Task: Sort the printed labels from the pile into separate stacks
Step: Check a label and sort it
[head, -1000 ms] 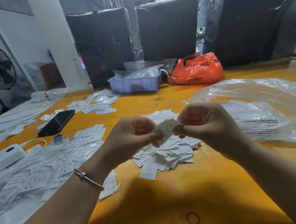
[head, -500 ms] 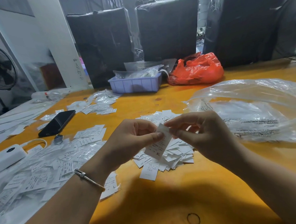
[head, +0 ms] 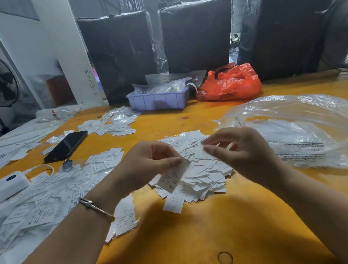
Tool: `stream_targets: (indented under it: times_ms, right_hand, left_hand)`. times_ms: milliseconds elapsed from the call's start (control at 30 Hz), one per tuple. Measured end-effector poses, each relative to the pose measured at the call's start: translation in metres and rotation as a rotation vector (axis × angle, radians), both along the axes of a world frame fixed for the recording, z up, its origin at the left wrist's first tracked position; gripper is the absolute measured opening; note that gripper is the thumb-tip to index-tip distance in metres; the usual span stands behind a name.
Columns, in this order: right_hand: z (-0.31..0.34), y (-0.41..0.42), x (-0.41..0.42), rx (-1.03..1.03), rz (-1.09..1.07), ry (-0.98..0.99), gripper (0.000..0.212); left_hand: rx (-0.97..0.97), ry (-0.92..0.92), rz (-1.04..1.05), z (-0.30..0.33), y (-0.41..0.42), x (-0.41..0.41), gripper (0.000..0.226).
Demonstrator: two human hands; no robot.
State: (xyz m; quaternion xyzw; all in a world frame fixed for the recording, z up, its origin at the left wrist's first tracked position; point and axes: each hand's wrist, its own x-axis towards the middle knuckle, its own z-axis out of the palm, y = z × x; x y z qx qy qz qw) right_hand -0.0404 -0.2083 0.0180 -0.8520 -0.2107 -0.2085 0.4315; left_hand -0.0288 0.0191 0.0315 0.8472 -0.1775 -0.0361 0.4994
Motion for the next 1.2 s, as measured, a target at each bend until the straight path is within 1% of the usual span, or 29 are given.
stream_targets:
  times_ms: [67, 100, 133, 200, 233, 333, 467, 533, 633, 700, 800, 867, 933, 1033, 1100, 1133, 1167, 1200]
  right_hand:
    - [0.000, -0.016, 0.011, -0.140, -0.292, -0.046, 0.010]
    - [0.000, -0.025, 0.016, -0.212, -0.421, -0.023, 0.012]
    - [-0.001, -0.033, 0.020, -0.269, -0.521, 0.023, 0.014]
    - [-0.006, -0.047, 0.028, -0.344, -0.645, 0.124, 0.021]
    - [-0.008, -0.052, 0.032, -0.375, -0.679, 0.163, 0.026]
    - [-0.013, -0.059, 0.038, -0.466, -0.738, 0.249, 0.036]
    - [-0.018, -0.066, 0.043, -0.565, -0.759, 0.328, 0.039]
    - [-0.019, -0.068, 0.044, -0.598, -0.775, 0.355, 0.034]
    - [-0.018, -0.069, 0.045, -0.633, -0.797, 0.316, 0.017]
    - [-0.018, -0.070, 0.045, -0.613, -0.815, 0.280, 0.008]
    - [-0.016, -0.072, 0.048, -0.562, -0.838, 0.258, 0.017]
    - [-0.016, -0.072, 0.047, -0.520, -0.849, 0.212, 0.019]
    - [-0.017, -0.071, 0.045, -0.466, -0.861, 0.117, 0.016]
    - [-0.013, -0.069, 0.041, -0.381, -0.860, -0.084, 0.012]
    - [-0.006, -0.061, 0.035, -0.221, -0.748, -0.181, 0.012]
    - [-0.002, -0.055, 0.030, -0.096, -0.643, -0.185, 0.012]
    - [0.001, -0.046, 0.024, 0.044, -0.512, -0.134, 0.012]
    - [0.003, -0.037, 0.018, 0.181, -0.360, -0.040, 0.011]
  left_hand:
    - [0.059, -0.028, 0.099, 0.004, 0.013, 0.007, 0.009]
    - [0.080, -0.033, 0.157, 0.005, 0.020, 0.010, 0.010]
    - [0.100, -0.042, 0.220, 0.005, 0.026, 0.013, 0.011]
    - [0.167, -0.074, 0.337, 0.002, 0.037, 0.020, 0.011]
    - [0.227, -0.093, 0.380, 0.000, 0.042, 0.024, 0.012]
    - [0.487, -0.142, 0.478, -0.005, 0.057, 0.033, 0.019]
    - [0.759, -0.081, 0.558, -0.008, 0.074, 0.038, 0.021]
    - [0.840, -0.042, 0.563, -0.008, 0.076, 0.037, 0.022]
    - [0.918, -0.043, 0.568, -0.007, 0.073, 0.034, 0.023]
    - [0.929, -0.072, 0.575, -0.006, 0.069, 0.032, 0.022]
    - [0.932, -0.122, 0.552, -0.004, 0.064, 0.030, 0.020]
    - [0.918, -0.162, 0.522, -0.005, 0.061, 0.030, 0.021]
    - [0.875, -0.203, 0.481, -0.006, 0.056, 0.030, 0.023]
    - [0.737, -0.290, 0.373, -0.009, 0.046, 0.029, 0.021]
    - [0.613, -0.322, 0.270, -0.011, 0.036, 0.026, 0.019]
    - [0.540, -0.321, 0.214, -0.011, 0.030, 0.023, 0.018]
    - [0.457, -0.309, 0.157, -0.010, 0.024, 0.020, 0.017]
    - [0.369, -0.288, 0.101, -0.009, 0.019, 0.017, 0.017]
